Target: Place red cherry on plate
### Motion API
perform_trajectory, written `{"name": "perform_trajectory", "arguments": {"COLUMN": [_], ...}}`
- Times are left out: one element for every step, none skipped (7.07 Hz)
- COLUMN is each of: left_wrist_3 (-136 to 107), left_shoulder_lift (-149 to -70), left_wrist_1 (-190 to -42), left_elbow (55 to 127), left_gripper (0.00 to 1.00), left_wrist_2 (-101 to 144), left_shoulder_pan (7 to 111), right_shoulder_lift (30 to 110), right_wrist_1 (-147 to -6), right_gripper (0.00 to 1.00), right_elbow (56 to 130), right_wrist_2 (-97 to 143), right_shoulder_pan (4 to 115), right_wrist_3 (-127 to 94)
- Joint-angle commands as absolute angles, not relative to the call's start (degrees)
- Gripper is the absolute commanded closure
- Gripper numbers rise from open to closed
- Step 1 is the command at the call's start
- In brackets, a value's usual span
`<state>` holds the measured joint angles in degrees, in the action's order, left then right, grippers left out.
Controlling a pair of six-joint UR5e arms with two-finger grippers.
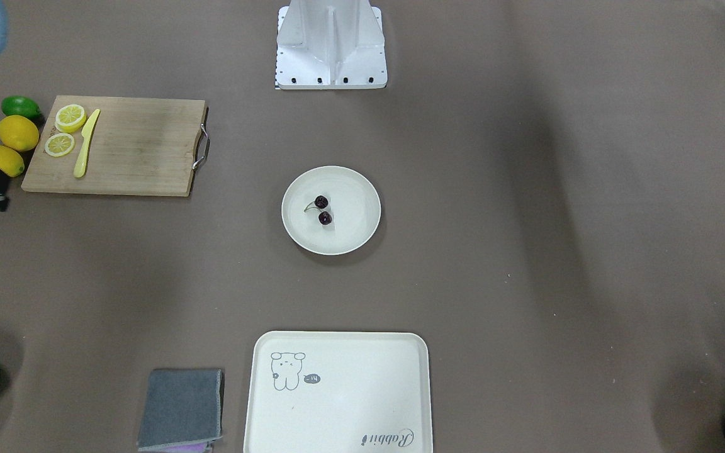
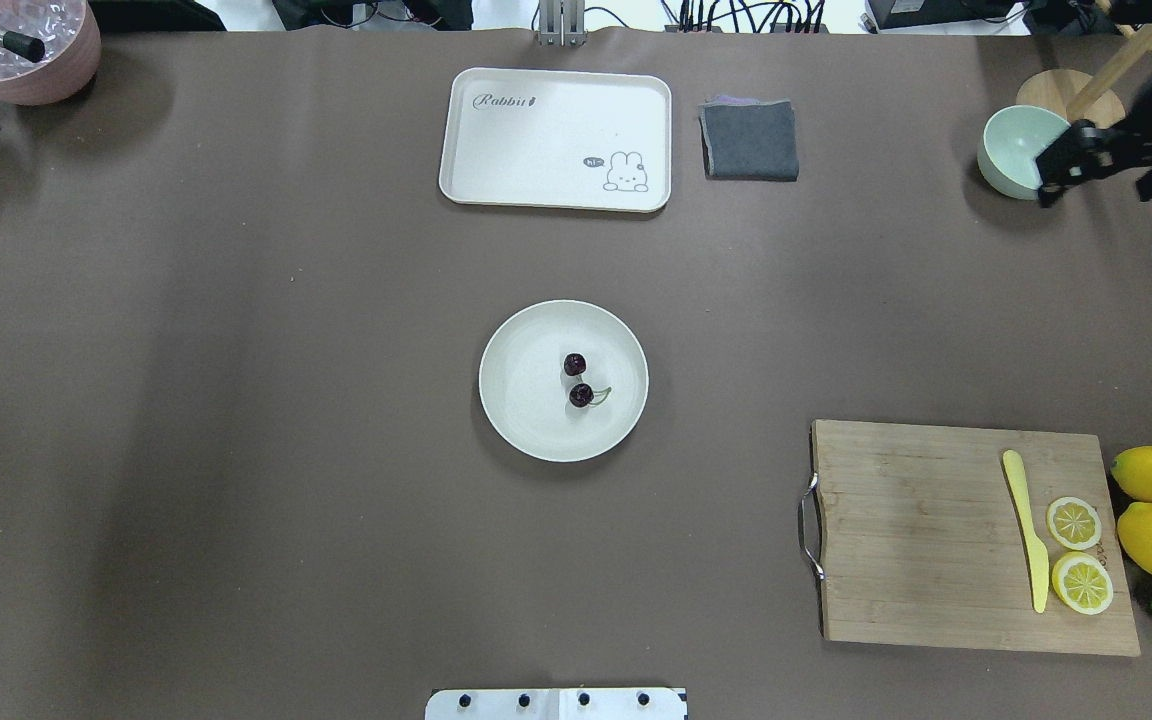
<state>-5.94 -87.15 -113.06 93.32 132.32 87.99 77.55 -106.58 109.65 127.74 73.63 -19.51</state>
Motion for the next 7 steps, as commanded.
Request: {"name": "perform_trajectory", "arguments": {"left_wrist_3": [-5.89,-5.89,-5.89,-5.89,-5.8,-5.89,-5.89], "left_shoulder_lift": [-88.67,-89.03,-89.56,-88.69,-88.42,-88.33,-88.5], "left_wrist_1": [-105.41,-102.34,-99.69,-99.93,-99.93,-99.84,-99.67], "left_elbow": [96.05,97.46,98.6,98.53,98.26,98.61,98.44], "left_gripper": [0.02,0.02,0.02,0.02,0.02,0.02,0.02], "left_wrist_2": [133.86,133.86,133.86,133.94,133.77,133.86,133.6], "left_shoulder_pan": [88.94,88.95,88.95,88.95,88.95,89.12,89.12], "right_shoulder_lift": [86.89,88.75,90.6,91.92,93.33,93.69,93.78], "right_wrist_1": [-106.0,-105.3,-105.29,-105.29,-105.29,-104.94,-103.81], "right_gripper": [0.0,0.0,0.0,0.0,0.0,0.0,0.0], "right_elbow": [102.96,100.22,99.85,100.02,100.19,100.28,100.02], "right_wrist_2": [133.4,133.59,133.59,133.68,133.68,134.03,134.03], "right_shoulder_pan": [87.41,91.11,93.23,94.21,94.65,95.27,95.45], "right_wrist_3": [1.16,7.58,9.13,9.4,9.32,9.14,8.79]}}
